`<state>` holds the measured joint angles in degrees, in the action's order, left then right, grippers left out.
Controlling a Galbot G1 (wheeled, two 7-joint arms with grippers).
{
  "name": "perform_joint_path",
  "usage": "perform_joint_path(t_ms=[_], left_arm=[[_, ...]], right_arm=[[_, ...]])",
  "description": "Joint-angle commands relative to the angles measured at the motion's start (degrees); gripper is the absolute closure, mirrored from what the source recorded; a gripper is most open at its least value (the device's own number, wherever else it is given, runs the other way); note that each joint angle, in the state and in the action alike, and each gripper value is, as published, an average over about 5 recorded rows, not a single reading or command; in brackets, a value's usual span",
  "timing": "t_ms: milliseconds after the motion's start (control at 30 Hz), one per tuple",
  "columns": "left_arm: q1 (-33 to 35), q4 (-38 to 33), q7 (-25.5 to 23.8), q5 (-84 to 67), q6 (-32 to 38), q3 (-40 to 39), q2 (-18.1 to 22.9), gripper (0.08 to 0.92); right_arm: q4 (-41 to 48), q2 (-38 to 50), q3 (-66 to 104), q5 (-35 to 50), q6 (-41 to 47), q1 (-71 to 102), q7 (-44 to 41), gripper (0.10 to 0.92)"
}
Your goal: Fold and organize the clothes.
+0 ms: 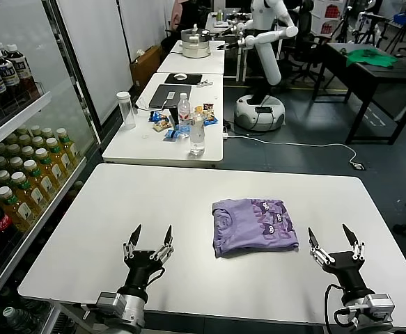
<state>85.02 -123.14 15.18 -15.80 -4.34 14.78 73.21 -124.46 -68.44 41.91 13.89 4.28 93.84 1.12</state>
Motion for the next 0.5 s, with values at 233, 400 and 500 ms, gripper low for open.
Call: perform_joint_path(t_ms=[233,400,500], left_arm=[[0.7,-0.7,-0.2,0.8,-0.1,-0.2,0.4,0.177],[1.0,-1.0,-0.4,1.1,-0.1,-0.2,0.5,0.177],[1.2,-1.2,-0.4,1.2,-0.1,-0.3,0.5,0.177]], right_arm=[[-2.0,-0.1,0.2,-0.7,0.4,1.0,1.4,0.203],[-2.6,-0.1,0.3,-0.7,0.4,1.3,1.8,0.203],[-2.9,-0.1,0.4,-0.7,0.5,1.5,2.0,0.203]])
